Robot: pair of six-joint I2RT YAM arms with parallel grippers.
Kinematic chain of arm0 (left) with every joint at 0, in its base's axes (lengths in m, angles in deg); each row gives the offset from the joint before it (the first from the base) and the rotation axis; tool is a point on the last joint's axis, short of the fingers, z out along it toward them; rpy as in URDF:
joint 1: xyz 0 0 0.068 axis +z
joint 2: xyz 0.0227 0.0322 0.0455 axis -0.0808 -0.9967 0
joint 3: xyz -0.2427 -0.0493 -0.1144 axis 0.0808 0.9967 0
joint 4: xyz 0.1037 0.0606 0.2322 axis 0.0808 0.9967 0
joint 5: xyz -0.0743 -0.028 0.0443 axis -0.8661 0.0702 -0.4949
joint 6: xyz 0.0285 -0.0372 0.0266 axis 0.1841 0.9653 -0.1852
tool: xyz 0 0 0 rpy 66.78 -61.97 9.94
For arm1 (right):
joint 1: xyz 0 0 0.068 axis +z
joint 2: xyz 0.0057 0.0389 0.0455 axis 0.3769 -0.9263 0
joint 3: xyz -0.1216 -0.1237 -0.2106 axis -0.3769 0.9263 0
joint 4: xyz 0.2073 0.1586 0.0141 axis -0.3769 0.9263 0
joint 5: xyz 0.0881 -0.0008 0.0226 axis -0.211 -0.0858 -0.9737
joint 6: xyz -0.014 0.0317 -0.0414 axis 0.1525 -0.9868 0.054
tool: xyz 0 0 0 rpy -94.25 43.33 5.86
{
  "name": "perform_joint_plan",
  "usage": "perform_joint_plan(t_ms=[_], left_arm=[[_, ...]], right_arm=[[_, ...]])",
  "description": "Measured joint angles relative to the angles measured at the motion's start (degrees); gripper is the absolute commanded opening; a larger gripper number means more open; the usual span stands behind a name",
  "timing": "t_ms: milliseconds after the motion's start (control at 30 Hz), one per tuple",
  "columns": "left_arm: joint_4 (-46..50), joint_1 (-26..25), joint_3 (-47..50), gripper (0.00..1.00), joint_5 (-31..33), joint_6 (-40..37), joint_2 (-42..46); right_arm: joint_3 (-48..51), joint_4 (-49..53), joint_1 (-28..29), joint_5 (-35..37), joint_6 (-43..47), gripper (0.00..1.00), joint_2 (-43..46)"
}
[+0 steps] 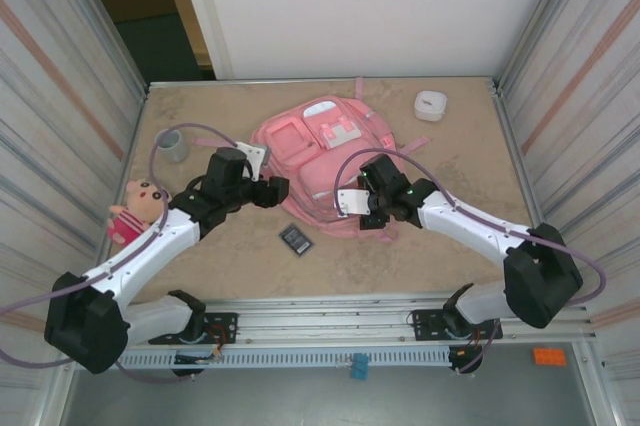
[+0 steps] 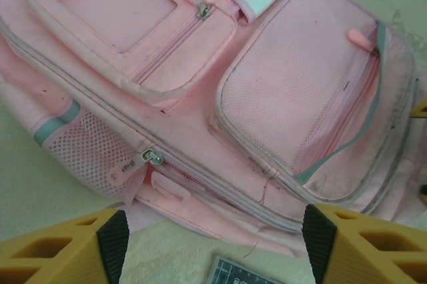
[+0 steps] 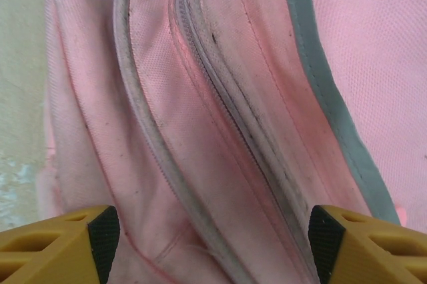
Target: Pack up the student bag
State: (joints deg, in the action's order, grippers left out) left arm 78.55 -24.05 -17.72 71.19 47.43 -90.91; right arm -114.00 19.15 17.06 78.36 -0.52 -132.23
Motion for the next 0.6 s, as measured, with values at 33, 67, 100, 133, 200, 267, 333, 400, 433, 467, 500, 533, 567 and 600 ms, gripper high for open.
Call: perform_joint_plan(t_ms=[33,67,100,133,200,267,333,400,433,467,500,533,567,600], left_arm=[[0.0,0.1,0.0,0.72,0.0,0.1,0.3],[-0.1,0.2,0.1,0.72,0.0,0.2,0.4],[-0.1,0.2,0.1,0.72,0.0,0.3,0.4],[0.0,0.2,0.1,0.72,0.0,0.3,0.3],[-0.1,0.2,0.3,0.72,-0.1,0.7,0.2],[-0.1,0.2,0.5,0.72,-0.1,1.0,-0.2],[-0.2,0.2,0.6,0.72,-0.2,1.2,-0.8],[-0.2,0.2,0.9,0.72,-0.1,1.4,-1.1],[0.0,0.2,0.9,0.72,0.1,1.6,-1.3],[0.1,0.2,0.9,0.72,0.2,1.6,-1.5],[0.1,0.3,0.9,0.72,0.3,1.6,-1.7],[0.3,0.4,0.9,0.72,0.3,1.6,-2.0],[0.5,0.7,0.9,0.71,0.3,1.6,-2.3],[0.5,1.0,1.0,0.71,0.3,1.6,-2.6]], right_arm=[[0.0,-0.7,-0.3,-0.2,1.0,0.76,-0.8],[0.1,-1.4,-0.3,-0.2,1.8,0.75,-1.5],[0.1,-2.1,-0.5,-0.2,2.3,0.75,-2.2],[0.1,-3.0,-0.7,-0.3,2.9,0.75,-3.0],[0.1,-5.1,-1.0,-0.3,3.3,0.72,-4.7],[0.1,-7.1,-1.0,-0.1,3.2,0.61,-6.8],[0.2,-8.7,-1.0,0.4,3.2,0.43,-8.7],[0.8,-10.0,-0.8,1.1,3.3,0.26,-9.6],[1.2,-10.6,-0.6,1.4,3.2,0.19,-9.6],[1.2,-11.0,-0.5,1.7,3.2,0.11,-9.4],[1.2,-11.1,-0.5,1.7,3.5,0.05,-9.1],[1.2,-10.9,-0.5,1.6,3.2,0.0,-8.4],[1.1,-10.4,-0.5,1.4,2.9,0.0,-7.5],[0.9,-9.7,-0.5,1.2,3.0,0.0,-6.6]])
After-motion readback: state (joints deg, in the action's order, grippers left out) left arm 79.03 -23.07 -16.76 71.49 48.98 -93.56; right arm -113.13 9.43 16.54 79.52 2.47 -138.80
